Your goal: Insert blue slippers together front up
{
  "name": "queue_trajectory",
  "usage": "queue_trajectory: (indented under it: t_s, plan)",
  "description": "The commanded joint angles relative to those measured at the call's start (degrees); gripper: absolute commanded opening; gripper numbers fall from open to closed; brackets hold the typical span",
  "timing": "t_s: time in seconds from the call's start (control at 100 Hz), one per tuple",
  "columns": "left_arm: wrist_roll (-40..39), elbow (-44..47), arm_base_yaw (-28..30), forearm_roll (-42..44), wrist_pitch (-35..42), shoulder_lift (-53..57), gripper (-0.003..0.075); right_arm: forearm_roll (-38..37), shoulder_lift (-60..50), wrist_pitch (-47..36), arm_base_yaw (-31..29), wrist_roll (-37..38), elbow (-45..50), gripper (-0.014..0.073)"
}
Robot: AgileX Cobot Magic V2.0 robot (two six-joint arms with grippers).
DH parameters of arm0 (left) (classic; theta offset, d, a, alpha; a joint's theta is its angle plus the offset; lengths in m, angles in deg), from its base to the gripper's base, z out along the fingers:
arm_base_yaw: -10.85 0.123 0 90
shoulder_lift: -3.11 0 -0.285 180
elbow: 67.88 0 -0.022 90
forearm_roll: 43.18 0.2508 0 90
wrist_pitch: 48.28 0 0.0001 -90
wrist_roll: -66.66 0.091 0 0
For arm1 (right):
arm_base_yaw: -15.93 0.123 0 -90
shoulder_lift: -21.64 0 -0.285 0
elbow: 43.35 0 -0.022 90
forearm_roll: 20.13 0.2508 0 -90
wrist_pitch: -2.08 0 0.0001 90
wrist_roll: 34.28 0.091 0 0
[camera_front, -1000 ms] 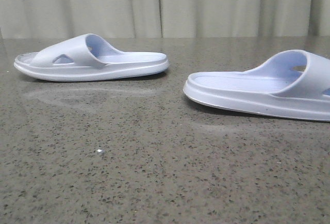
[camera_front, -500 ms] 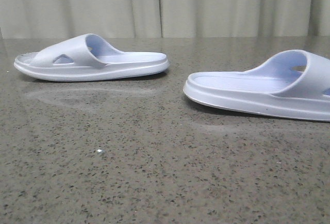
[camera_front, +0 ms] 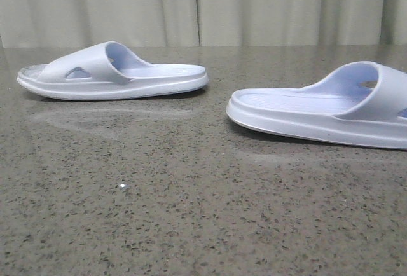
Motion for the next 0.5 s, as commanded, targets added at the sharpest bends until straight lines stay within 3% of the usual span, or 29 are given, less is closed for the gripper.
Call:
queue_trajectory:
  t_s: [0.0,0.3,0.49]
  plan:
    - [-0.3,0.4,0.1,-0.6,4.2,1.5,0.0015,-0.5,-1.3,-5.4,0.0,-0.2,1.2,-0.0089]
    - [-0.3,0.4,0.1,-0.6,4.2,1.5,0.0015,-0.3,-1.3,-7.5,0.0,-0.2,1.2,-0.0089]
    - [-0.3,0.4,0.1,-5.1,6.5,1.5,0.0015,10.0,-1.3,-8.0,0.0,-0.2,1.2,-0.0089]
